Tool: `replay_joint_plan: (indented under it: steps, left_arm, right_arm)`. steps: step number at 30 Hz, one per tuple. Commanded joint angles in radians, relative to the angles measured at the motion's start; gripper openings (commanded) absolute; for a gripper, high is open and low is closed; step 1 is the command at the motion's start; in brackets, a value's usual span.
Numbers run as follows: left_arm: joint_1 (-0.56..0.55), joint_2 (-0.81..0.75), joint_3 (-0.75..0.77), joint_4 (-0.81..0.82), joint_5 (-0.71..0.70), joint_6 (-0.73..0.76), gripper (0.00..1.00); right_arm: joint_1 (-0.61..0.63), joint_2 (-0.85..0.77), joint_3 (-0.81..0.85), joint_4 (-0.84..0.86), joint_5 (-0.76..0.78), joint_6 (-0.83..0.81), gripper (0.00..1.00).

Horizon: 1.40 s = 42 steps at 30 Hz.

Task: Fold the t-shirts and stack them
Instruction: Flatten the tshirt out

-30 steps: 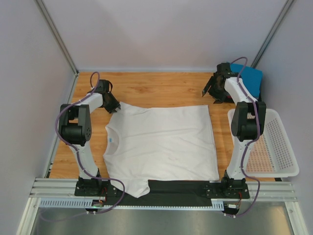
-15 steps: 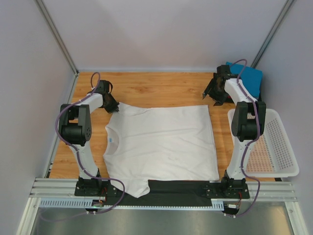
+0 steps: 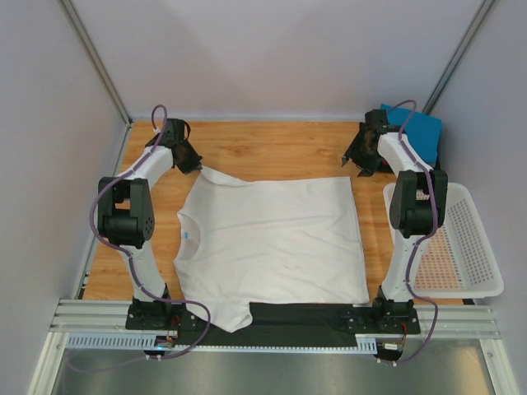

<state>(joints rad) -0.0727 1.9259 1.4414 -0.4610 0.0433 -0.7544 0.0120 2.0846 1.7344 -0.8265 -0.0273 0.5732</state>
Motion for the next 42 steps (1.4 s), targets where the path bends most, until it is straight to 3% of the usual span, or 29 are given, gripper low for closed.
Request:
replay_joint_plan:
  steps: [1, 12, 24, 42]
  left_arm:
    - [-0.01, -0.054, 0.042, -0.031, -0.014, -0.013, 0.0]
    - [-0.024, -0.067, 0.071, -0.025, -0.017, -0.022, 0.0]
    - [-0.024, -0.082, 0.074, -0.031, -0.014, -0.011, 0.0]
    - [-0.024, -0.076, 0.094, -0.039, -0.014, 0.003, 0.0]
  right_arm:
    - [-0.003, 0.006, 0.036, 0.035, 0.01, 0.034, 0.63]
    - [0.022, 0.018, 0.053, -0.028, 0.128, 0.031, 0.55]
    - [0.054, 0.052, 0.016, 0.003, 0.132, 0.002, 0.45]
    - [0.054, 0.111, 0.03, 0.013, 0.155, 0.005, 0.41]
